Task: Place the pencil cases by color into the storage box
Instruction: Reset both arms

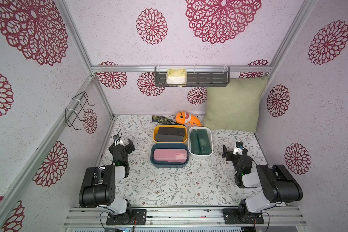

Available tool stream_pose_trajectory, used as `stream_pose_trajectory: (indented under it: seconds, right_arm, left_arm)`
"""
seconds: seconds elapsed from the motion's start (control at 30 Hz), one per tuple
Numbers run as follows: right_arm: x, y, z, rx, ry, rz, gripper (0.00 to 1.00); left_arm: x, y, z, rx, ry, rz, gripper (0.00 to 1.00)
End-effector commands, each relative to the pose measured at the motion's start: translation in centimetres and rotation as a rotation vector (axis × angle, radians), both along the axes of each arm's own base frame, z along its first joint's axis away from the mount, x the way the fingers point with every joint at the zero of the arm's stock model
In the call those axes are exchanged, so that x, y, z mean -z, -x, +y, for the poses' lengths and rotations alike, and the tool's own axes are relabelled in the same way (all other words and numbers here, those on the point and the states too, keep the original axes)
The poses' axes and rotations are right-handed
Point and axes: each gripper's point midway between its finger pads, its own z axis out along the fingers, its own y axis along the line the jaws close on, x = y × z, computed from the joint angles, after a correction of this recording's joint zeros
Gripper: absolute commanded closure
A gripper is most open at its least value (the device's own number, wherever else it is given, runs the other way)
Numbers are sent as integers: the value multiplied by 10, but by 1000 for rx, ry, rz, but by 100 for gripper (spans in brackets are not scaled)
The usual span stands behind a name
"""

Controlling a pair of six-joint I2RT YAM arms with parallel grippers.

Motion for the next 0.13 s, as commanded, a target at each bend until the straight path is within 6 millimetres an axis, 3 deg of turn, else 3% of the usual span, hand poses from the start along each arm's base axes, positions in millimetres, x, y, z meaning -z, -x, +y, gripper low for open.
stream_pose_trajectory:
  seconds: [0.0,0.1]
  right_arm:
    - [-12,-4,-1,15,-13,-38,1]
    - [-13,-2,-1,13,-12,-45,1]
  left_arm:
    - [1,0,-2,8,3,4,3]
    - [1,0,-2,9,3,5,3]
